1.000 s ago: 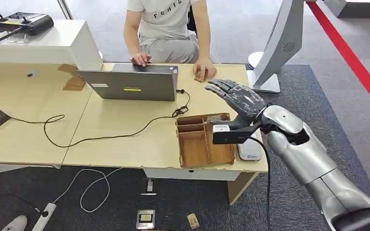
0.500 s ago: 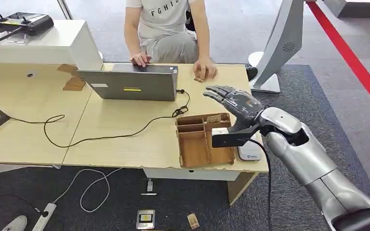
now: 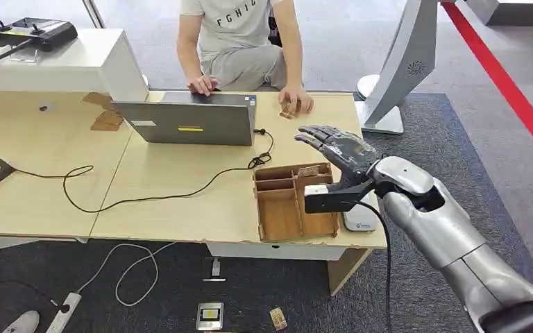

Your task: Pass the card to the sensor for recognition and then transmit it.

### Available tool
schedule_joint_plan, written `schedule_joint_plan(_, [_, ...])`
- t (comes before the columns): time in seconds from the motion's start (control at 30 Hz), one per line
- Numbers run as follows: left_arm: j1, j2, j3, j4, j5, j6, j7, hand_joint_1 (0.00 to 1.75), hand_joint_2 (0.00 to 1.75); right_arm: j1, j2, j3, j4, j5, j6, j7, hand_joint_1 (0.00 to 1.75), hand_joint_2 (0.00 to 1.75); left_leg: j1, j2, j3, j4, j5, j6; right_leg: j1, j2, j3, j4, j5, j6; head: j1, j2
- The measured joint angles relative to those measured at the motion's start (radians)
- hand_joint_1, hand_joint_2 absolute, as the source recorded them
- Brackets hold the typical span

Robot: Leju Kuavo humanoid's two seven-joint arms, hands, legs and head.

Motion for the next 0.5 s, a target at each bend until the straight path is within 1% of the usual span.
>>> schedule_joint_plan(0.5, [0.0, 0.001, 0.0, 0.0, 0.001, -0.003, -0.002, 0.0, 1.75, 0.003, -0.014, 0.003, -0.011, 0.0, 0.003, 0.008, 0.0, 1.75, 0.0, 0.0, 0.0, 0.0, 0.0, 0.0, 0.0, 0.0, 0.0, 0.0, 0.0, 0.0, 0.0, 0.0])
